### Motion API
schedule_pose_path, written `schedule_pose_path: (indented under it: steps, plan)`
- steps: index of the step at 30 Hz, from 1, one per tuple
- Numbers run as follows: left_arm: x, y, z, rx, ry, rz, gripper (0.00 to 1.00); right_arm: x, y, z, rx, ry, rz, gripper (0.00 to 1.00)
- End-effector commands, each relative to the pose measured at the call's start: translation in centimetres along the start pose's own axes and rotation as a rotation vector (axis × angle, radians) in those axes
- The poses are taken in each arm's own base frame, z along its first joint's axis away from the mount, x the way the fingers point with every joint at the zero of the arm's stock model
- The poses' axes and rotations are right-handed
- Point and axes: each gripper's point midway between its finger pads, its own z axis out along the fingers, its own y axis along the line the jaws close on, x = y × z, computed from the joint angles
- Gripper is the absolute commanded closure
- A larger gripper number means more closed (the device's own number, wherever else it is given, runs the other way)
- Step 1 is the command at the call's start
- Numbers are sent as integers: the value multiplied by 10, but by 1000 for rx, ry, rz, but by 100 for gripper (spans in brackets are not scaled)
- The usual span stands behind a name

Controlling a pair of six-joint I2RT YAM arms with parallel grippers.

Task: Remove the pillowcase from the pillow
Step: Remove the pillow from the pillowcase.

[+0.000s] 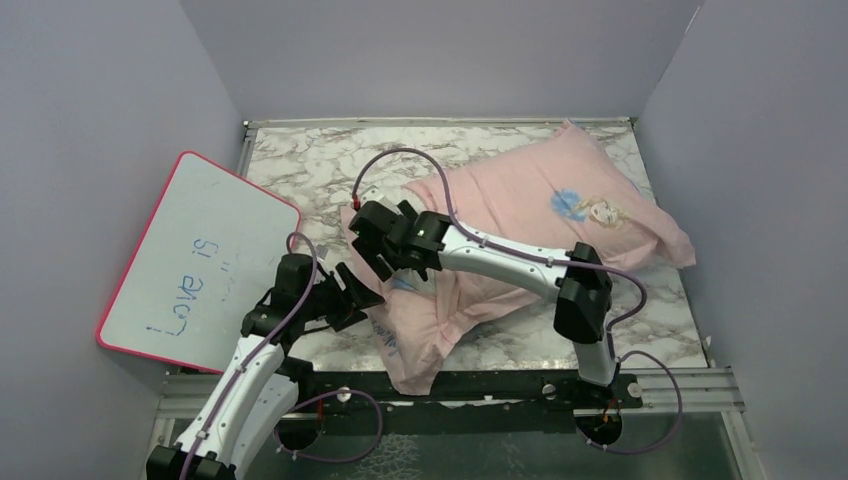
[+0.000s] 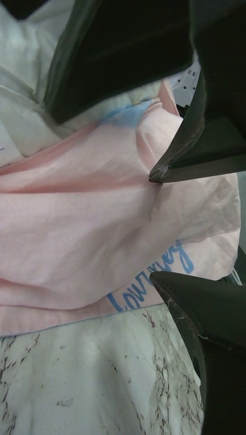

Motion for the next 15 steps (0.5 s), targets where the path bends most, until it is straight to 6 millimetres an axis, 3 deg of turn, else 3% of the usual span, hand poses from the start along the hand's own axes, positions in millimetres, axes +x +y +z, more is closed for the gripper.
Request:
schedule_pose_path:
  steps: [1, 3, 7, 9, 12, 15]
  plan:
    - [-4, -11, -6, 34, -29, -17, 33, 19, -33, 18, 217, 51, -18, 8]
    - [-15, -17, -10, 23, -77, 6, 32, 8, -28, 4, 148, 5, 5, 8]
    - [-54, -31, -19, -41, -219, 61, 29, -18, -21, -50, -28, -122, 74, 8]
    - [-77, -44, -24, -65, -289, 96, 20, -22, -19, -80, -123, -182, 93, 8]
    - [-107, -71, -26, -66, -339, 165, 13, -7, -26, -112, -190, -223, 187, 8]
    - [-125, -93, -12, -57, -294, 220, 12, 33, -41, -128, -175, -192, 359, 8]
